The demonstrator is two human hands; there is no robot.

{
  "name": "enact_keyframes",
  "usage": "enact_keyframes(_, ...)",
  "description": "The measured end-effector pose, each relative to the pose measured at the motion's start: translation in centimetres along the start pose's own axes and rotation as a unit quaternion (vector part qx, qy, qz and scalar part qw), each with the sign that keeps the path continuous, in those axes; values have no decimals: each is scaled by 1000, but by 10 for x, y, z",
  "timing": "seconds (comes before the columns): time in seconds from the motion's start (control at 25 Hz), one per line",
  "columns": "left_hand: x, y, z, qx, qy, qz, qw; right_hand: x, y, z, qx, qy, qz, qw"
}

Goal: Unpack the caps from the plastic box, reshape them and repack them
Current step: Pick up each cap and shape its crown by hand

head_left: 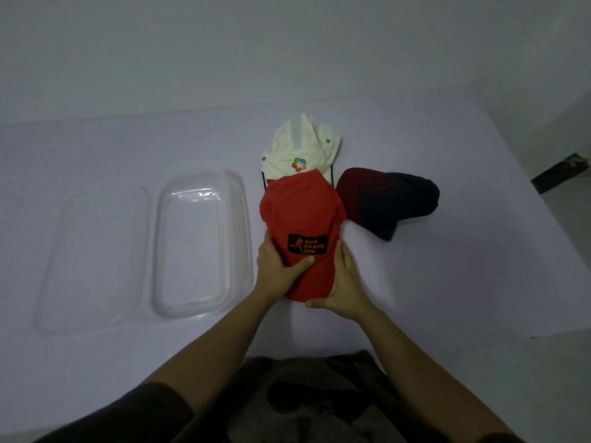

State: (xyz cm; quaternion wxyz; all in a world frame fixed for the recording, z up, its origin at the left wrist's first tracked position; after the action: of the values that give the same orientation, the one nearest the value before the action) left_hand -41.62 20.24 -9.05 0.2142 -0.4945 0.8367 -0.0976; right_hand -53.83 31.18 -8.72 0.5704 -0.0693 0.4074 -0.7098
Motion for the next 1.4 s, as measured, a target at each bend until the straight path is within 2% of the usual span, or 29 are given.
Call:
enact_keyframes(0.2,-14,-12,-35,-30,-25,21,999,1,-6,-5,-22,4,4,1000)
enact_keyframes(0.28,-17,-19,-54,-58,-14,11,998,-1,-21,0,16,-19,11,1000)
enact_keyframes(0.32,-16,-24,-63,-69,1,-8,998,0,-32,5,44,-36,-4,998)
enact_keyframes(0.44,9,-38,-86,-70,48,-49,995,27,-71,25,95,-77,-125,985)
enact_keyframes(0.56,57,-45,-113,-33,104,-47,993,79,-106,54,77,-77,-175,978)
enact_keyframes(0.64,97,-47,-121,37,98,-40,994,119,-122,68,54,-50,-155,985)
enact_keyframes(0.76,153,-48,-113,127,34,13,991,174,-133,75,4,-4,-97,995)
enact_keyframes(0.92,197,-47,-103,117,-72,46,989,214,-137,72,-3,91,1,996)
enact_keyframes(1.04,217,-41,-89,58,-158,69,983,234,-127,66,-38,109,53,992)
enact_keyframes(1.16,229,-37,-87,21,-166,51,985,245,-127,67,-65,82,9,994)
enact_keyframes(1.4,245,-49,-111,-42,-51,-4,998,260,-140,72,38,6,-148,988)
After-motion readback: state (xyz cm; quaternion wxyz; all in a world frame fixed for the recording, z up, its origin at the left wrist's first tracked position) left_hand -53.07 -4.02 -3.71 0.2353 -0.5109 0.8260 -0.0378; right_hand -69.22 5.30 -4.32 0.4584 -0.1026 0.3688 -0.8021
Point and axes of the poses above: each hand's wrist, its own x-axis towards the middle knuckle, its own y-axis out of the palm, z = x × y, the point moved 2 cm from there along x, towards the middle knuckle, and after that the axes turned 3 degrees about -x, right-handed, at the moved point
